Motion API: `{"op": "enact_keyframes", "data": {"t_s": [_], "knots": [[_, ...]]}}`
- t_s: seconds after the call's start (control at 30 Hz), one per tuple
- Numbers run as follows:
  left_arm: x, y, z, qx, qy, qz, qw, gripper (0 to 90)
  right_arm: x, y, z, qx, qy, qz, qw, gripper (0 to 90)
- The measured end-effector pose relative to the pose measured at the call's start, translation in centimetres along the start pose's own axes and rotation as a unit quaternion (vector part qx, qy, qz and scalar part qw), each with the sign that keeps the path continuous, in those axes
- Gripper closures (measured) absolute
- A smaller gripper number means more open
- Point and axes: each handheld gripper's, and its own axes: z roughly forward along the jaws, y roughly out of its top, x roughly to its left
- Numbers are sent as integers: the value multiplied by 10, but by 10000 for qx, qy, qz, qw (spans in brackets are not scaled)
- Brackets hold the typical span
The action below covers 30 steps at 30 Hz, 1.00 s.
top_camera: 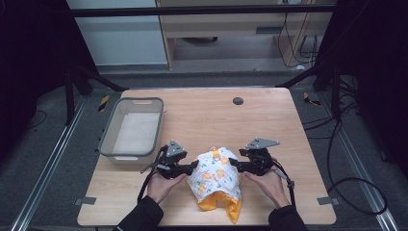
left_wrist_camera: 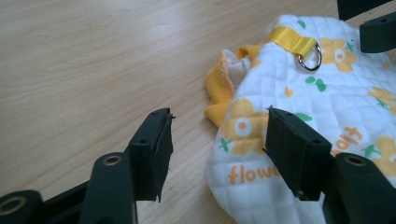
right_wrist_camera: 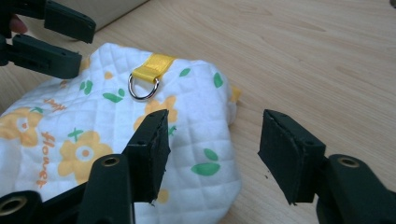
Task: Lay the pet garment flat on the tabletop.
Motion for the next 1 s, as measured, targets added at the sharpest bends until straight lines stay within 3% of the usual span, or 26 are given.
{"op": "enact_keyframes", "data": {"t_s": [0.23, 0.33, 0.5, 0.77, 1.0], "knots": [[-2, -3, 10, 285, -265, -28, 9992, 565, 4, -3, 7, 217, 128, -87, 9996, 514], [-3, -6, 14, 415, -413, -136, 9982, 651, 4, -5, 8, 250, 215, -64, 9994, 593], [-3, -7, 14, 445, -501, -69, 9977, 847, 3, -8, 10, 365, 262, -48, 9990, 764], [-8, -3, 5, 290, -514, 27, 9983, 890, 7, -5, 5, 296, 262, -69, 9992, 831], [-15, 13, -21, -128, -488, 196, 9985, 894, 12, 5, -13, -116, 280, -129, 9995, 837]]}}
